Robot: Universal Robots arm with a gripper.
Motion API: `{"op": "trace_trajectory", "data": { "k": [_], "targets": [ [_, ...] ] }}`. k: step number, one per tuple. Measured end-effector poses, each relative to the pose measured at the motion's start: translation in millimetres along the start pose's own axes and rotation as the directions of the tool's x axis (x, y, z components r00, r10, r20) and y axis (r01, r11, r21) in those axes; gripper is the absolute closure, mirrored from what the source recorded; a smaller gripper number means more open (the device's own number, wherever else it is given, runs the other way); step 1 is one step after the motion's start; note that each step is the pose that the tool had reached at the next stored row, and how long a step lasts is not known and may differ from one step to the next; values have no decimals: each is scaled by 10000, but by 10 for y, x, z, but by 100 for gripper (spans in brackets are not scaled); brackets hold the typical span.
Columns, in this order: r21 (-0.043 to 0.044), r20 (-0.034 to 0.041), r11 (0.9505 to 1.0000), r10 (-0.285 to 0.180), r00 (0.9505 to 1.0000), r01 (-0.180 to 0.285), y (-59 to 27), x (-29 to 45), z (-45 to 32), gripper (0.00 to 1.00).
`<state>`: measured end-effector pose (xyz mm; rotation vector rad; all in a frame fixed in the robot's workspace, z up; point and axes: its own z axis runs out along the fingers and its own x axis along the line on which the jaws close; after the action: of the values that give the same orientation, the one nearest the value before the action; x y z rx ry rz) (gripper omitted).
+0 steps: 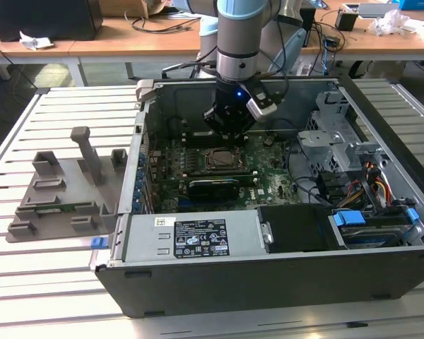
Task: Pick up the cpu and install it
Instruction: 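Install the first cpu locking lever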
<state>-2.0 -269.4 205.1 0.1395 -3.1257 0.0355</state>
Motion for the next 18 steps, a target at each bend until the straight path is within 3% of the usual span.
{"op": "trace_trajectory", "data": {
  "k": [13,14,17,18],
  "targets": [
    [6,-5,10000,-2,10000,2,-35,3,38,89],
    [-77,4,10000,-4,10000,4,-36,2,38,89],
    [-618,54,9981,-7,10000,10,-33,2,41,89],
    [-640,56,9980,-7,10000,10,-33,2,41,89]
  ]
}}
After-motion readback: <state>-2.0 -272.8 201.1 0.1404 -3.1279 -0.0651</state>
